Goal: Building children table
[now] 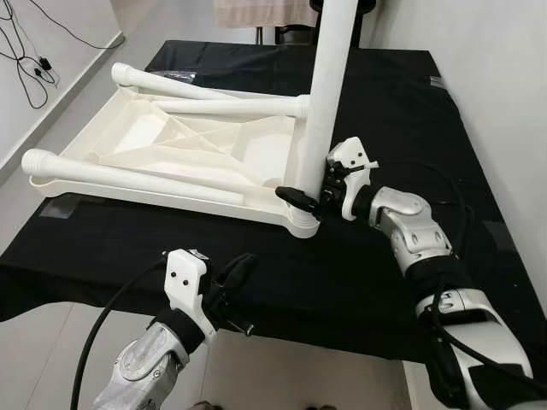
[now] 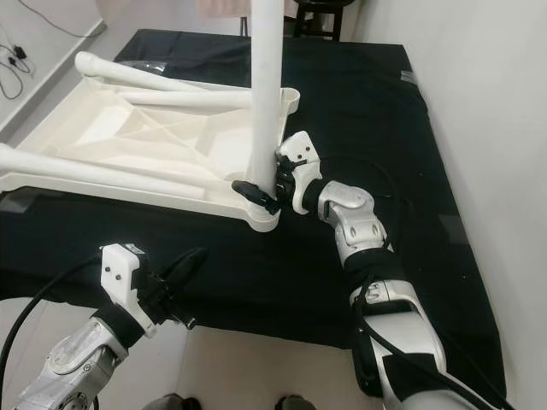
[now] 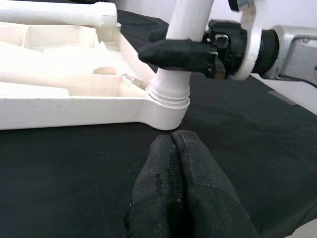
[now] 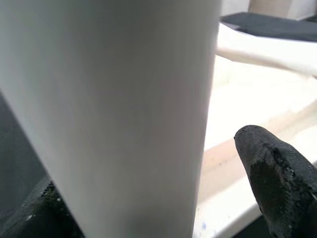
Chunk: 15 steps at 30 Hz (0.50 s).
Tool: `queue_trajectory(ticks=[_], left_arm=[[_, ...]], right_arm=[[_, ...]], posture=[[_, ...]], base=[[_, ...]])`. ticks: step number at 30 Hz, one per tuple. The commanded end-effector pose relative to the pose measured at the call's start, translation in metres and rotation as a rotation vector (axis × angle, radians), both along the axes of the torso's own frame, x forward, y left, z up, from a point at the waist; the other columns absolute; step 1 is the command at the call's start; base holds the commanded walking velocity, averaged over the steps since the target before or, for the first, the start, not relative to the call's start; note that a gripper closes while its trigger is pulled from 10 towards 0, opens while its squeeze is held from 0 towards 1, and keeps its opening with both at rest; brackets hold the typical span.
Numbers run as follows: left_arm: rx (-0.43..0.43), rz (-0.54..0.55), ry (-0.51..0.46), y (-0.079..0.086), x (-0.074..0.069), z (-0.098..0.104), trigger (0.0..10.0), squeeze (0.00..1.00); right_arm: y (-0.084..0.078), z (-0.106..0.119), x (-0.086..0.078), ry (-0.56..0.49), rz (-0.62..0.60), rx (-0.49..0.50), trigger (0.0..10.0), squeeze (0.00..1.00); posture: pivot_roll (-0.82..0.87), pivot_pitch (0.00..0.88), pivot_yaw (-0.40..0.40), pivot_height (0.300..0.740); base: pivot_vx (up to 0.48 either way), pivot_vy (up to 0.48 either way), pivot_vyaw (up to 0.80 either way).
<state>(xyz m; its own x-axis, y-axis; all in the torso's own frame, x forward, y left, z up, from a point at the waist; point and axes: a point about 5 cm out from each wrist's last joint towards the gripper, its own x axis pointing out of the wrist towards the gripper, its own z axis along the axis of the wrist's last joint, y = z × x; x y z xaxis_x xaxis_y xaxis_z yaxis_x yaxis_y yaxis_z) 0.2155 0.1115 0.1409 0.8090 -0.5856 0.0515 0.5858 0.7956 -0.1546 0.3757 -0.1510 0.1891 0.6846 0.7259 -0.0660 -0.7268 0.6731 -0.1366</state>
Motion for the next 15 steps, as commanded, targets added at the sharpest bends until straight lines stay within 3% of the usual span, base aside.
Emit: queue_trajectory(ticks=[1, 2, 6, 7, 9, 10, 15], left_arm=[[-0.009, 0.001, 0.030, 0.000, -0.001, -0.005, 10.0, 0.00], [-0.010, -0.003, 0.033, -0.001, -0.002, -0.006, 10.0, 0.00], [-0.016, -0.018, 0.040, -0.002, -0.001, -0.007, 10.0, 0.00], [-0.016, -0.019, 0.040, -0.002, -0.001, -0.007, 10.0, 0.00], [-0.017, -0.019, 0.040, -0.003, -0.001, -0.007, 10.0, 0.00], [-0.016, -0.016, 0.039, -0.003, -0.001, -0.007, 10.0, 0.00], [-0.019, -0.005, 0.035, -0.003, -0.001, -0.006, 10.0, 0.00]], right_arm=[[-0.002, -0.003, -0.003, 0.002, 0.027, 0.039, 10.0, 0.93], [-0.003, -0.003, -0.003, 0.003, 0.055, 0.053, 10.0, 0.00], [-0.003, 0.011, 0.002, -0.016, 0.123, 0.087, 10.0, 0.00], [-0.003, 0.014, 0.004, -0.014, 0.126, 0.099, 2.3, 0.00], [-0.003, 0.016, 0.006, -0.012, 0.128, 0.106, 2.3, 0.00], [-0.003, 0.017, 0.007, -0.011, 0.133, 0.093, 0.0, 0.00], [-0.004, 0.018, 0.010, -0.009, 0.114, 0.057, 0.0, 0.00]], posture=[[0.08, 0.154, -0.024, 0.740], [0.08, 0.153, -0.021, 0.740], [0.08, 0.148, -0.022, 0.740], [0.08, 0.146, -0.028, 0.740], [0.08, 0.146, -0.028, 0.740], [0.08, 0.146, -0.033, 0.740], [0.07, 0.147, -0.038, 0.740]], base=[[0.000, 0.000, 0.00], [0.000, 0.000, 0.00], [0.000, 0.000, 0.00], [0.000, 0.000, 0.00], [0.000, 0.000, 0.00], [0.000, 0.000, 0.00], [0.000, 0.000, 0.00]])
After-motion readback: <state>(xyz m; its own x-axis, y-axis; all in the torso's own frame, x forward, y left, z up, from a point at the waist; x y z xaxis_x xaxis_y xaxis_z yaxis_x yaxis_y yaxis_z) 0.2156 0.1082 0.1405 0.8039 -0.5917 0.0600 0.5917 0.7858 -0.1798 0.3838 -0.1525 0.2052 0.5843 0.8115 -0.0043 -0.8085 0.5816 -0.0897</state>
